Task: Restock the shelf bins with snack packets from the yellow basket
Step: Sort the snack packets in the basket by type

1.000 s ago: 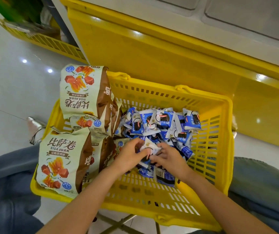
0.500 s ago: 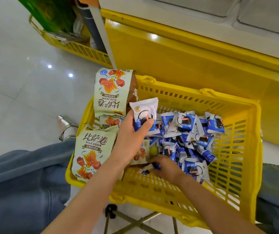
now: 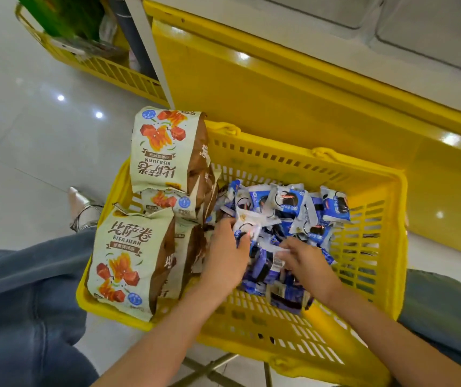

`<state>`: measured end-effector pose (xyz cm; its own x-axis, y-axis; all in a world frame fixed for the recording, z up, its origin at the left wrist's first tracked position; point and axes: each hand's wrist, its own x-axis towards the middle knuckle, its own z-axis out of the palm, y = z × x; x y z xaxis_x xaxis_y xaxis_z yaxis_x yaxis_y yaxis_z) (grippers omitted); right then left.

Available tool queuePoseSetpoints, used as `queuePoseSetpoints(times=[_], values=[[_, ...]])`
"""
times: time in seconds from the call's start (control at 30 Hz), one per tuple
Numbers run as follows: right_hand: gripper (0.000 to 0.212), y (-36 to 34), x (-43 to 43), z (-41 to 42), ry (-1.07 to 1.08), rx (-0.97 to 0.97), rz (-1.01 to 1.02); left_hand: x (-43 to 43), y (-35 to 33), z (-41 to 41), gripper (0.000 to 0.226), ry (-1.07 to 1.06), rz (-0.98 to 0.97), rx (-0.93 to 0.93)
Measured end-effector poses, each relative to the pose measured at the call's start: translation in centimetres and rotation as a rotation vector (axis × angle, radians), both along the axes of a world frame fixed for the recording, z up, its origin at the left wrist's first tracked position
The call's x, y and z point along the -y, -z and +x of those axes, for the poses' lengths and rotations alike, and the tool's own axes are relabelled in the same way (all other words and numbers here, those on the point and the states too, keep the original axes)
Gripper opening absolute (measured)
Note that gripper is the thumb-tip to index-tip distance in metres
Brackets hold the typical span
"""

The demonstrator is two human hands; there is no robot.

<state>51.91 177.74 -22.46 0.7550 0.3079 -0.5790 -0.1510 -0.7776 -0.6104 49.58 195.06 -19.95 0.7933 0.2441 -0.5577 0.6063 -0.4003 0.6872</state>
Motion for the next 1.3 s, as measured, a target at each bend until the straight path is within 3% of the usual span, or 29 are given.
queuePoseSetpoints(times=[0.07,0.17,0.23,0.33,0.4,0.47,0.57,0.67,0.8,0.93,1.2,1.3], values=[[0.003,-0.6,1.9,1.2,0.060,-0.061,-0.085,0.9,2.0,-0.5,0.037,0.128,0.136,-0.122],[0.008,-0.7,3.7,2.6,-0.143,-0.122,-0.405,1.9,4.0,-1.2,0.035,0.391,0.075,-0.320],[0.019,-0.9,4.0,3.4,-0.091,-0.074,-0.408,2.3,4.5,-1.4,0.032,0.536,0.113,-0.244],[0.018,-1.8,2.6,4.9,0.077,0.213,-0.148,1.6,4.2,0.2,0.029,0.324,0.213,0.162],[0.020,-2.1,0.7,5.9,0.020,0.400,-0.052,0.7,4.2,2.7,0.032,0.133,0.202,0.245],[0.025,-1.6,-1.4,7.0,-0.093,0.476,-0.026,0.0,4.8,5.4,0.038,0.040,0.223,0.182],[0.045,0.0,-3.4,8.7,-0.266,0.379,-0.150,-0.5,6.1,8.5,0.045,0.021,0.200,0.036],[0.070,1.6,-3.9,9.4,-0.315,0.303,-0.333,-0.5,7.5,10.4,0.046,0.077,0.199,-0.116],[0.084,2.7,-4.2,9.3,-0.338,0.330,-0.427,-0.9,8.1,11.8,0.032,0.121,0.236,-0.231],[0.078,3.0,-3.5,9.5,-0.354,0.316,-0.440,-1.3,8.5,11.9,0.011,0.163,0.180,-0.287],[0.063,2.5,-2.6,7.8,-0.312,0.346,-0.360,-0.8,9.5,10.3,0.032,-0.133,-0.141,-0.296],[0.062,2.0,-2.0,7.4,-0.343,0.326,-0.325,-0.4,9.3,9.2,0.017,-0.181,-0.199,-0.335]])
